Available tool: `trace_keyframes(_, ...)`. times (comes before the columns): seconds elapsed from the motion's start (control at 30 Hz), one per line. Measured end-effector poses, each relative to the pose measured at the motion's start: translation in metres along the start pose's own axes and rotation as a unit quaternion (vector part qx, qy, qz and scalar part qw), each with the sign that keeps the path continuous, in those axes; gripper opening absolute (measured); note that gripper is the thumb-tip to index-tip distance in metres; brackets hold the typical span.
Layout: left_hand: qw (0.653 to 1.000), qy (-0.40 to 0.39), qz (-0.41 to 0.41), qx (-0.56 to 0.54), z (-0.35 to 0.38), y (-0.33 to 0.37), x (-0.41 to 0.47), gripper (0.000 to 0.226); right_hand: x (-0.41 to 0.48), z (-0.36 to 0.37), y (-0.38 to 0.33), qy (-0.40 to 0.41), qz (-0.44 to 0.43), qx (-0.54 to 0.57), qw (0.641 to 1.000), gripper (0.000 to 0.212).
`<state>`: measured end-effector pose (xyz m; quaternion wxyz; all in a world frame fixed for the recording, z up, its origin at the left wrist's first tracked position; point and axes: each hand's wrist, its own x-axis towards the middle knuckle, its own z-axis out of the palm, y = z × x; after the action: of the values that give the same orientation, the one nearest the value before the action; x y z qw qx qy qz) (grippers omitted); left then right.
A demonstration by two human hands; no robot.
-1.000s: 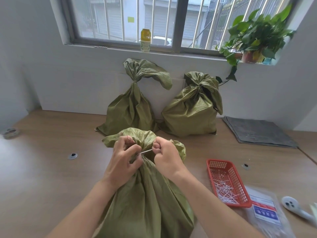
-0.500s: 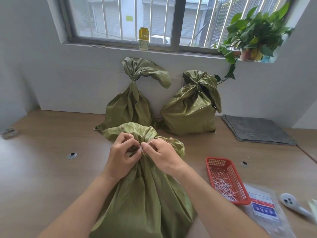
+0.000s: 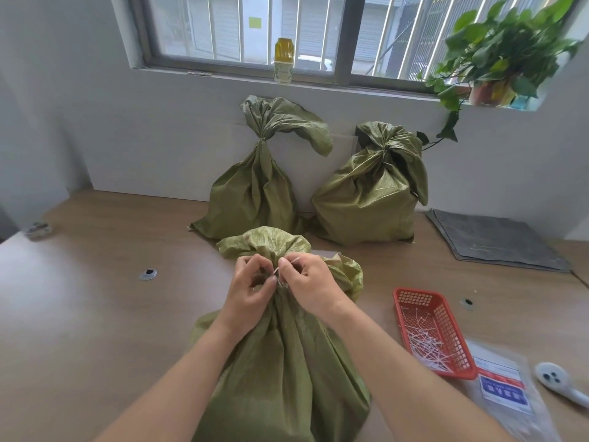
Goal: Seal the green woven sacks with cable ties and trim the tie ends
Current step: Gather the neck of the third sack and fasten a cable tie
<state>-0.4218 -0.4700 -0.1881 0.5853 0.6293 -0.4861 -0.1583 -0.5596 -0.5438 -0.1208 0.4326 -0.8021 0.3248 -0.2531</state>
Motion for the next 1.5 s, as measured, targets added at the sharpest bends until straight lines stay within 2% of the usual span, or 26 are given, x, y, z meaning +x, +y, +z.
trace_keyframes(0.27,1.000,0.030,-0.004,0.003,0.007,-0.013,0.005,0.025,-0.002,0.008,0.011,-0.007,0.002,-0.003,1.000,0.035)
trace_keyframes(0.4,0.999,-0.002,-0.035,0.017,0.008,-0.014,0.005,0.027,-0.005,0.006,0.019,0.013,-0.014,-0.020,1.000,0.039)
trace_keyframes(0.5,0.994,-0.061,-0.088,-0.016,0.007,-0.001,0.004,0.023,-0.007,-0.001,0.024,0.023,0.011,0.018,1.000,0.036)
trace_keyframes(0.57,0.991,-0.080,-0.109,-0.021,0.005,0.007,0.002,0.015,-0.010,-0.006,0.023,0.037,0.041,0.054,0.997,0.042)
trace_keyframes(0.63,0.991,-0.043,-0.124,-0.002,0.005,0.013,0.000,0.013,-0.012,-0.011,0.020,0.068,0.079,0.098,0.990,0.051)
trace_keyframes(0.7,0.989,-0.001,-0.148,-0.008,0.005,0.020,-0.004,0.026,-0.015,-0.014,0.017,0.093,0.116,0.153,0.977,0.051)
trace_keyframes(0.83,0.982,0.041,-0.180,-0.029,0.001,0.033,-0.017,0.049,-0.024,-0.016,0.014,0.091,0.146,0.211,0.962,0.054)
trace_keyframes(0.93,0.980,0.077,-0.180,-0.046,-0.001,0.047,-0.033,0.049,-0.032,-0.014,0.013,0.087,0.154,0.234,0.956,0.062)
trace_keyframes(1.03,0.980,0.077,-0.174,-0.067,-0.002,0.068,-0.048,0.039,-0.044,-0.013,0.009,0.072,0.157,0.248,0.953,0.067)
trace_keyframes(1.17,0.977,0.084,-0.175,-0.084,-0.004,0.092,-0.066,0.040,-0.065,-0.015,0.001,0.061,0.142,0.258,0.954,0.068)
trace_keyframes(1.37,0.982,0.065,-0.151,-0.097,-0.011,0.114,-0.100,0.055,-0.106,-0.013,-0.012,0.080,0.134,0.267,0.951,0.066)
trace_keyframes(1.5,0.984,0.025,-0.133,-0.114,-0.014,0.123,-0.128,0.050,-0.139,-0.006,-0.013,0.116,0.148,0.270,0.944,0.066)
